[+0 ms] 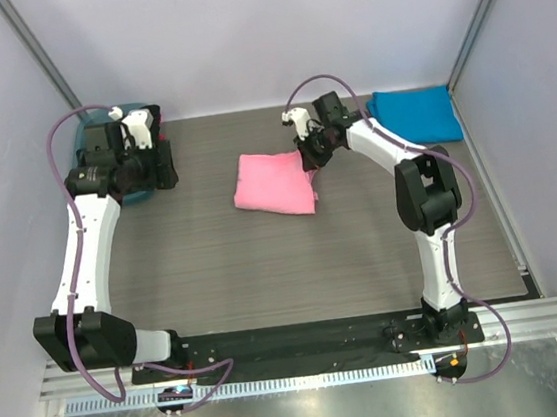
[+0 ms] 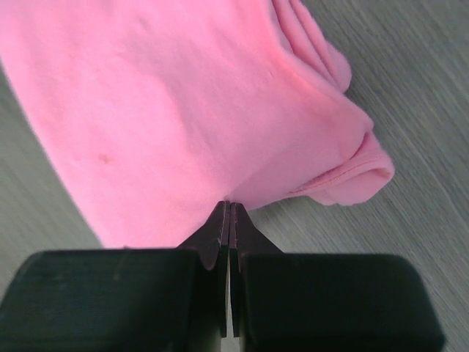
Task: Fold and stack the t-shirts
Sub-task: Move the tshirt to the center of the board
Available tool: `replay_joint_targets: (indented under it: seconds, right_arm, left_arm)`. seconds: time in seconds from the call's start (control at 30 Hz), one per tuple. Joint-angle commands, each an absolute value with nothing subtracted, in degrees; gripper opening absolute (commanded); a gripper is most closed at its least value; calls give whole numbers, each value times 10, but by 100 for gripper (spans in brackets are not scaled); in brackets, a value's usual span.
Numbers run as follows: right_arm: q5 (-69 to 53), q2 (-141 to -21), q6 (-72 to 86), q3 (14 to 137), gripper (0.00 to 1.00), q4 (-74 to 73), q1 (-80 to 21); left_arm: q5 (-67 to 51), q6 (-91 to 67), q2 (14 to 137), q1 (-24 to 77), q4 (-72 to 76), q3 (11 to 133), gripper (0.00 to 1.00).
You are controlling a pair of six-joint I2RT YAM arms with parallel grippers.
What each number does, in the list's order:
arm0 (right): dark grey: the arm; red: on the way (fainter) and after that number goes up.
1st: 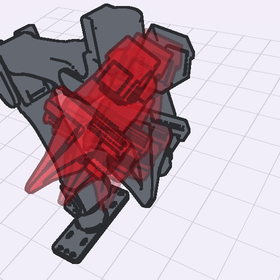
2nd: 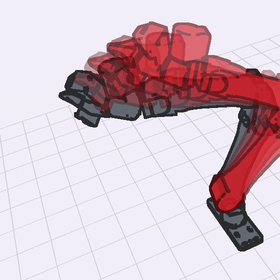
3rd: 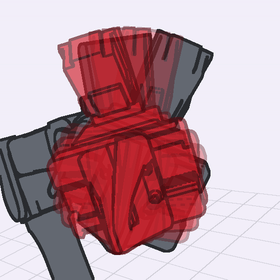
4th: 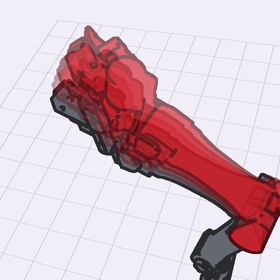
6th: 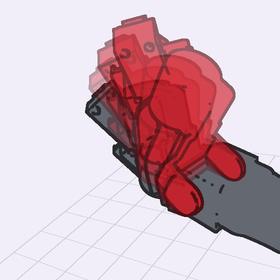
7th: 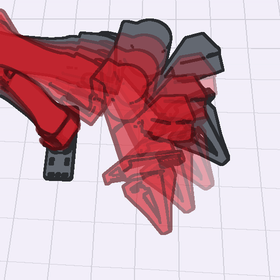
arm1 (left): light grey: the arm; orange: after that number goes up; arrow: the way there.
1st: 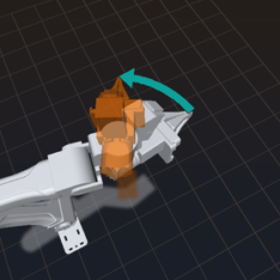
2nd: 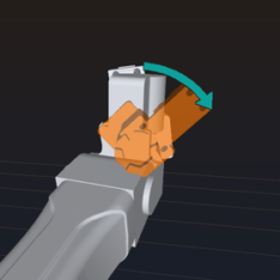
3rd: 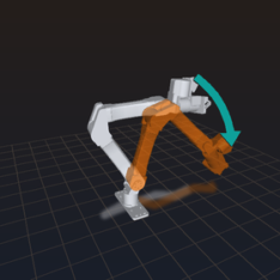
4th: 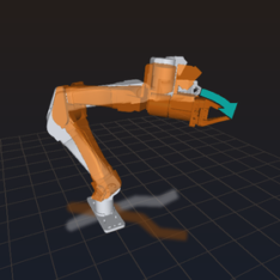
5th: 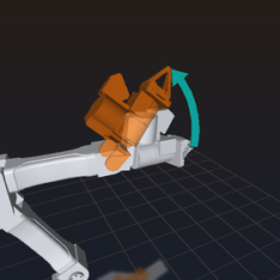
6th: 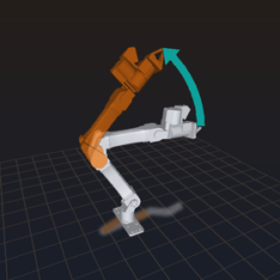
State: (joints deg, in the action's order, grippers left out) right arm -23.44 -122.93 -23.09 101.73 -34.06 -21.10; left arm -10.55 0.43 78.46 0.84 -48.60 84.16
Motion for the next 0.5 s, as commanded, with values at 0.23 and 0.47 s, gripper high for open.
replay_joint_targets:
  seconds: [0.23, 0.47]
  right_arm:
    - [-254, -1025, -262, 1183, 1, -385, -240]
    - [-229, -1030, -229, 1355, 1, -382, -252]
  left_arm:
    - [-105, 21, 762, 4, -465, 865, 75]
    - [-106, 28, 776, 4, -459, 909, 75]
